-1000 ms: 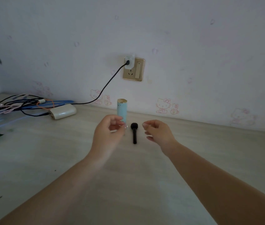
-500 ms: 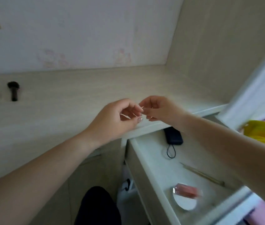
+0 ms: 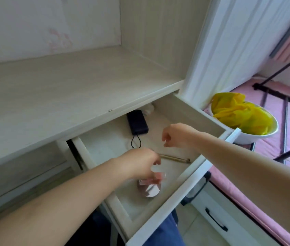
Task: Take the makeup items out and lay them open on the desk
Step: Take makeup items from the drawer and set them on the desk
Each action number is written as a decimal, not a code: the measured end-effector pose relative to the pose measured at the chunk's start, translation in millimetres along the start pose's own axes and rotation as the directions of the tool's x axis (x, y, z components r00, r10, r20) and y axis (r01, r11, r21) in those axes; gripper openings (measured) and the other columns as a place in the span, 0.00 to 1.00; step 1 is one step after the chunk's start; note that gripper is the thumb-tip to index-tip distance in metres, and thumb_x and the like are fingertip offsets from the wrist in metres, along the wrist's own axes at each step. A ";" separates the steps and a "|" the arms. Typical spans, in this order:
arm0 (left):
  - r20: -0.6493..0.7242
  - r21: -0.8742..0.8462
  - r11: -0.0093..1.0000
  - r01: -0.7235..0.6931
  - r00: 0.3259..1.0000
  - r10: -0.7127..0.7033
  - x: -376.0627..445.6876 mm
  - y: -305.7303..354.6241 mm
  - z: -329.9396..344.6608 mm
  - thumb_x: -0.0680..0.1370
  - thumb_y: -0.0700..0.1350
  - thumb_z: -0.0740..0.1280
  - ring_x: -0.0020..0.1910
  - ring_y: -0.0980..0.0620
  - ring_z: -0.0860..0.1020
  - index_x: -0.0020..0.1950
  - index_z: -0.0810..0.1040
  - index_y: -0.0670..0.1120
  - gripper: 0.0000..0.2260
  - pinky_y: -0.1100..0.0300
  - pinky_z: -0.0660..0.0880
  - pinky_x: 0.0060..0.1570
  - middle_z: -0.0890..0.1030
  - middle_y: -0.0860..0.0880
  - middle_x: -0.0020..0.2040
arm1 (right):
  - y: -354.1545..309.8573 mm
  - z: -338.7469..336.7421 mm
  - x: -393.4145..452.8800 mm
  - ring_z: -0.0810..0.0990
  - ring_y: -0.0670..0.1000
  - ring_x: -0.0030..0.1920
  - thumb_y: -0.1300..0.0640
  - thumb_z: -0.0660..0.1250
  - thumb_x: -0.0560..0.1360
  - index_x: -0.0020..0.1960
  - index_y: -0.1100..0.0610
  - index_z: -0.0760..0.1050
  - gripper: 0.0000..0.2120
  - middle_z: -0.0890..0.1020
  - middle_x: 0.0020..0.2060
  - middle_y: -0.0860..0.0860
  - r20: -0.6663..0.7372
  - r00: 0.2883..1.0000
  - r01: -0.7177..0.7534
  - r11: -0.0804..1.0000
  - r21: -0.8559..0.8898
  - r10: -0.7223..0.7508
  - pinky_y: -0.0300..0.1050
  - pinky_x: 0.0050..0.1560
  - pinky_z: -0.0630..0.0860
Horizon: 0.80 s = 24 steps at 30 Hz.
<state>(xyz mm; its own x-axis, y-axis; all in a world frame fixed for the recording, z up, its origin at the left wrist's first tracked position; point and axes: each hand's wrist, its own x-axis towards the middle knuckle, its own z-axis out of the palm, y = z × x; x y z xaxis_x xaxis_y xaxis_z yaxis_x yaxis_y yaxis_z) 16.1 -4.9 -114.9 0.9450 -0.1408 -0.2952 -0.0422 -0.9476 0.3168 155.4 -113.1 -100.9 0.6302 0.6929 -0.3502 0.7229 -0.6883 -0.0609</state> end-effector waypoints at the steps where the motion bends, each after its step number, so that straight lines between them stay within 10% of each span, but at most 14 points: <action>1: 0.035 0.048 0.999 0.019 0.999 -0.020 4.0 1.0 4.7 0.74 0.55 0.66 0.59 0.48 0.75 0.66 0.73 0.48 0.23 0.55 0.74 0.56 0.76 0.49 0.63 | 1.7 6.0 4.3 0.76 0.50 0.50 0.50 0.68 0.73 0.58 0.51 0.77 0.14 0.79 0.51 0.46 0.034 0.999 -0.006 0.999 -0.046 0.008 0.44 0.51 0.74; 10: 0.134 0.231 0.970 0.073 0.985 -0.106 24.5 -6.6 34.0 0.67 0.51 0.72 0.43 0.44 0.79 0.46 0.79 0.47 0.12 0.57 0.74 0.38 0.79 0.47 0.47 | -4.7 43.3 27.7 0.78 0.56 0.54 0.50 0.69 0.73 0.58 0.56 0.75 0.16 0.79 0.54 0.51 0.217 0.976 0.081 0.952 -0.297 -0.015 0.47 0.45 0.74; 24: 0.077 0.267 0.961 0.078 0.992 -0.102 25.2 -13.3 33.6 0.71 0.43 0.65 0.37 0.43 0.74 0.46 0.79 0.42 0.07 0.58 0.67 0.34 0.79 0.44 0.43 | -12.7 53.0 40.4 0.77 0.57 0.58 0.64 0.59 0.76 0.61 0.59 0.74 0.14 0.77 0.59 0.55 0.209 0.978 0.112 0.828 -0.549 0.006 0.46 0.45 0.70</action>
<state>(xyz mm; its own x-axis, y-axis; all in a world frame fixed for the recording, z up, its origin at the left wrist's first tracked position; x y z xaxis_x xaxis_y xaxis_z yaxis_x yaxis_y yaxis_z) 29.6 -5.5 -156.8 0.9167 -0.0654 -0.3941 -0.0536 -0.9977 0.0410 156.7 -87.7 -163.8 0.5616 0.6282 -0.5385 0.8249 -0.3743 0.4236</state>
